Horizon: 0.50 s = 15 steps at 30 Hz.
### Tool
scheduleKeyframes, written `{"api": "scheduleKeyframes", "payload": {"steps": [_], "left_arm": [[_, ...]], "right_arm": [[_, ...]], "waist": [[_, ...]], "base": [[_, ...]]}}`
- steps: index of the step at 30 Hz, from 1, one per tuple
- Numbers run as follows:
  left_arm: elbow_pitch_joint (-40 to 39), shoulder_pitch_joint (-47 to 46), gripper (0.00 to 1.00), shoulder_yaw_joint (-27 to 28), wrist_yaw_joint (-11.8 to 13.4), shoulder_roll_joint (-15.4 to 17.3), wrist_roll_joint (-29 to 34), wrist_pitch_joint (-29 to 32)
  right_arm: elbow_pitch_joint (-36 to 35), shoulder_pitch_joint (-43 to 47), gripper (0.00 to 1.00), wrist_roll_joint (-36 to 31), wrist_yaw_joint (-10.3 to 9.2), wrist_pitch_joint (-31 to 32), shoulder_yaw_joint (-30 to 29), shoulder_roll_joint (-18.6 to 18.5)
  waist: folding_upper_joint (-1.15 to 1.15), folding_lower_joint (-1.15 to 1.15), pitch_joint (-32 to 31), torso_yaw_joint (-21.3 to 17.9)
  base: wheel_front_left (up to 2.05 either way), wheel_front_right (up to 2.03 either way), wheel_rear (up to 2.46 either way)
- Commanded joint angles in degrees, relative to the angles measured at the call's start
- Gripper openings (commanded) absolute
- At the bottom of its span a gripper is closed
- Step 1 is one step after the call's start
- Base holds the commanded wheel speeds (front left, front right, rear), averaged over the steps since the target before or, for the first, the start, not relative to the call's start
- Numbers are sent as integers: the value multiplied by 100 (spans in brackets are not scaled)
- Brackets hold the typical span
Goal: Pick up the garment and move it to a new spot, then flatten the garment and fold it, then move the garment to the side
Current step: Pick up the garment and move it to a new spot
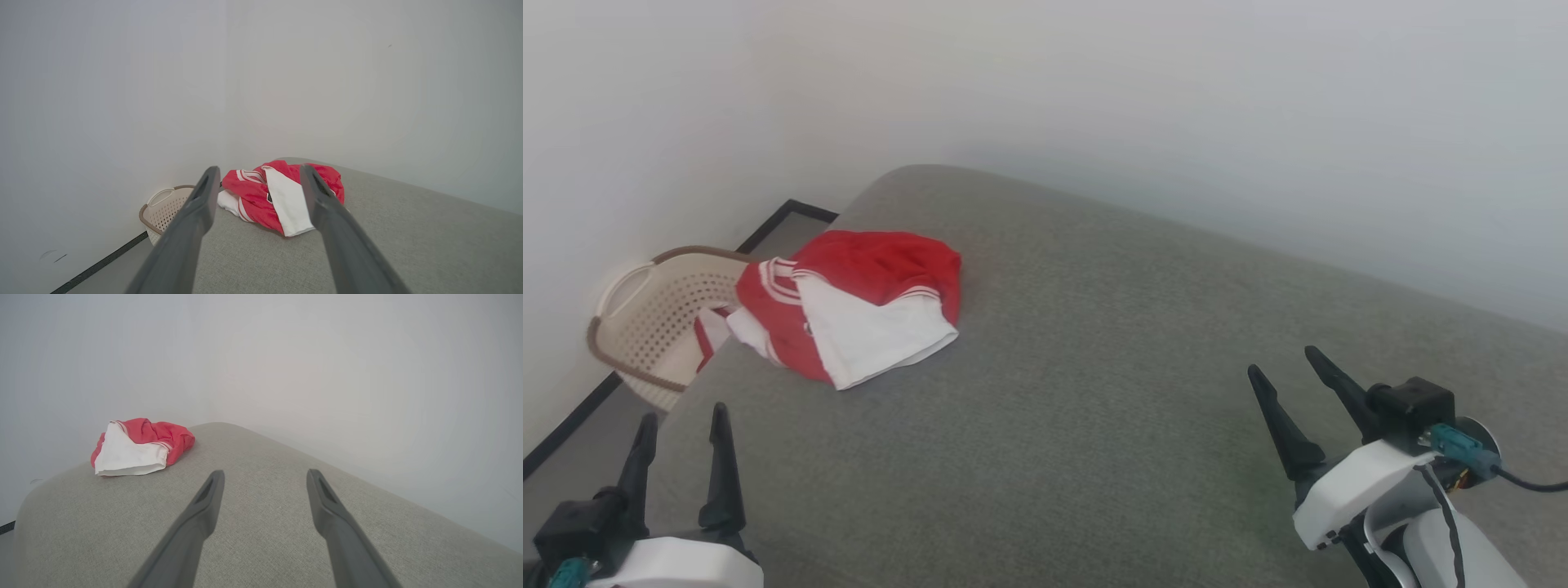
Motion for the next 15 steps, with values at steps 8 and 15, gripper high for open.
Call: {"api": "scheduleKeyframes", "payload": {"steps": [8,15], "left_arm": [[-3,-131,100,-35,80,-79,-141,79],[177,-570,100,-104,102,-82,-274,190]], "right_arm": [[42,-85,100,15,0,-47,-1,-63],[-78,-143,100,37,0,24,-83,-260]], "waist": [[0,0,80,77],[0,0,317,-127]], "base": [[0,0,0],[0,0,0]]}}
